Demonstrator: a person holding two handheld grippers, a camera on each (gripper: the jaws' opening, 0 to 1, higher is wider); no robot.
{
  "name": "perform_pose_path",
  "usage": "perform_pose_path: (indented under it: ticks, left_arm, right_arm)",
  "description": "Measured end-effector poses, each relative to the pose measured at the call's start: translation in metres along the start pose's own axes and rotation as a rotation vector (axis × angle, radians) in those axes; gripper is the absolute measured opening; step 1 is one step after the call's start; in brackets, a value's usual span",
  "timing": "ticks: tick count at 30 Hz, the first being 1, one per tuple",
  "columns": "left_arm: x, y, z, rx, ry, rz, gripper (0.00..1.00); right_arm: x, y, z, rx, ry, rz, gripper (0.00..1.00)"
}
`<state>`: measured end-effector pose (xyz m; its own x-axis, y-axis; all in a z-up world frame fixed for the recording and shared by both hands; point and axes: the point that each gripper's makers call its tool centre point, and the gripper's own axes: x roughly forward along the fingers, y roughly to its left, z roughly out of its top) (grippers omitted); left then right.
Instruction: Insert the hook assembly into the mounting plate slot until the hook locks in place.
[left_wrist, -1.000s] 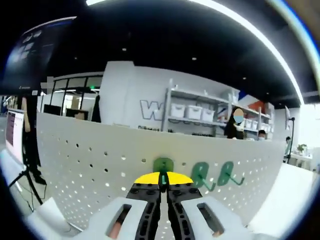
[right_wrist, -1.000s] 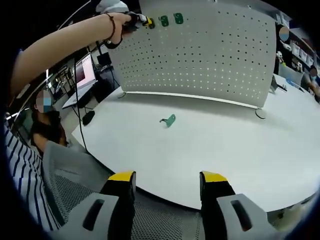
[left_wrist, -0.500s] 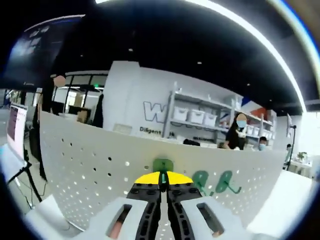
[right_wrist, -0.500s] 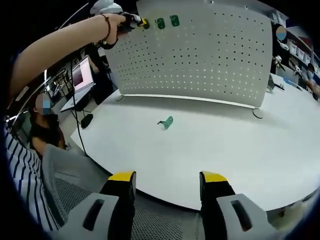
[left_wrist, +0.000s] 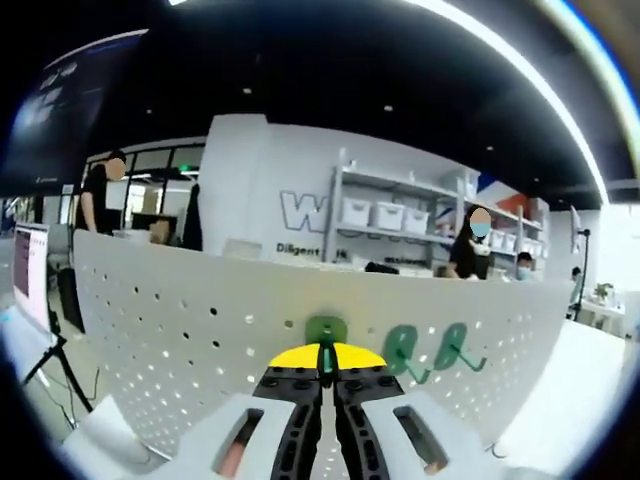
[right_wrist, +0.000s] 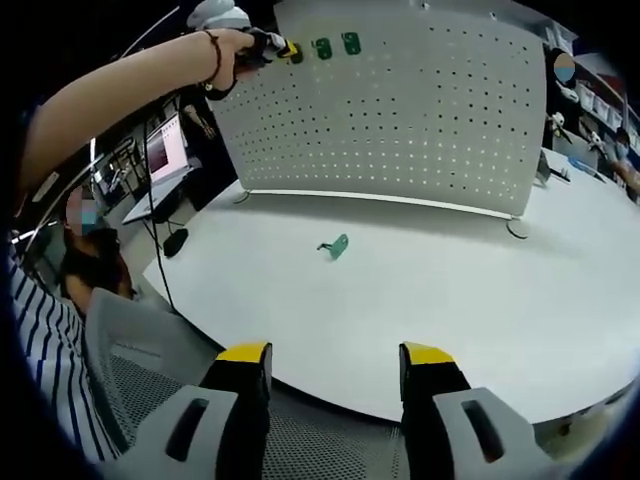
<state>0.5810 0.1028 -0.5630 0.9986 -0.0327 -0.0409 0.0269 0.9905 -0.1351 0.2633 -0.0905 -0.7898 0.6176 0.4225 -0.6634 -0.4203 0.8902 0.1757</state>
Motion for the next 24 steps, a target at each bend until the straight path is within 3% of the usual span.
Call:
perform_pose_path:
  ticks: [13,15,17,19,24]
  left_arm:
    - [0.006,-0.002,-0.004,0.026,0.029,-0.006,0.01]
    - [0.012,-0.002,-0.006,-0.017,0.043,-0.007,0.01]
    - [0.013,-0.003,-0.005,0.006,0.050,0.003,0.01]
    - [0.015,-0.002,-0.008,-0.091,0.073,0.025,0.02]
    - [0.013,-0.003,-0.009,-0.069,0.082,0.026,0.04]
  right_arm:
    - [0.000,0.000,0.000,0.009,-0.004,-0.002,0.48]
    - [0.000,0.000,0.000,0.006,-0.002,-0.001,0.48]
    - [0.000,0.001,0.000,0.006,-0.004,-0.001,0.48]
    - [0.000,0.000,0.000,0.005,-0.004,-0.003,0.48]
    - [-0.002,-0.001,-0.001,0.006,-0.009,-0.009,0.48]
